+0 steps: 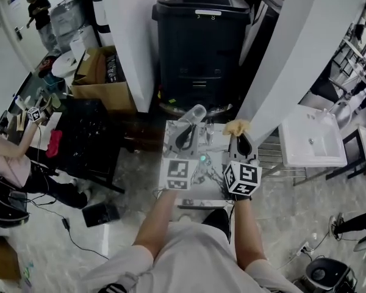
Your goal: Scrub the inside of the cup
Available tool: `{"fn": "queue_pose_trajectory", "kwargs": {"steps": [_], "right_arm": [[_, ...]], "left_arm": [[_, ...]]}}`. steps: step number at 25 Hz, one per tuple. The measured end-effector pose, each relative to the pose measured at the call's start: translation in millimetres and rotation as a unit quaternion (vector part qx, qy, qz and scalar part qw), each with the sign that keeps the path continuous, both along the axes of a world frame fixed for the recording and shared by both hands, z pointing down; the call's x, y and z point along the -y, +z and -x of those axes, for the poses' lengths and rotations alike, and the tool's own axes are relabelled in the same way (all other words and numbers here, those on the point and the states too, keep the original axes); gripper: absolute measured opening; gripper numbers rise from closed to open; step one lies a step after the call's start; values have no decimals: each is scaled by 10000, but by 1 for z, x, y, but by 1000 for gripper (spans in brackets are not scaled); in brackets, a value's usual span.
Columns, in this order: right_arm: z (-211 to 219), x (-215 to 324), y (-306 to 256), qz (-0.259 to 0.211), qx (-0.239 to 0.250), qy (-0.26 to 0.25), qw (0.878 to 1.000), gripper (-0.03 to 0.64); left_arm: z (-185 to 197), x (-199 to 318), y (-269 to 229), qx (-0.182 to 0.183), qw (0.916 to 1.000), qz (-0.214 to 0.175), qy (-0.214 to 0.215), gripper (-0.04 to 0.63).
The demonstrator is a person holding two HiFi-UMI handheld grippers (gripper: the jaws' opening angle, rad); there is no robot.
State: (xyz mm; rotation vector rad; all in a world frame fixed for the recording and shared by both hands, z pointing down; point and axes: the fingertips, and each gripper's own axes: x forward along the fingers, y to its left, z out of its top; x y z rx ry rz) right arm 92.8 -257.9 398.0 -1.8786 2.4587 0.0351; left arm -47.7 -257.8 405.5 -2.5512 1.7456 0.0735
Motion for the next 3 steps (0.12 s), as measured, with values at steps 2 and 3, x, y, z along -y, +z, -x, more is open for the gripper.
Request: {"fn": "queue_pose_trajectory", "kwargs": {"steps": [2,3], "right_arm": [[-4,-5,5,78,32,9,10000,32],[-7,-7,7,116,47,18,9999,32]], "left_arm": [[-5,-5,4,-19,10000,68,26,25],[-7,-7,6,-24,9999,97,39,25]]}}
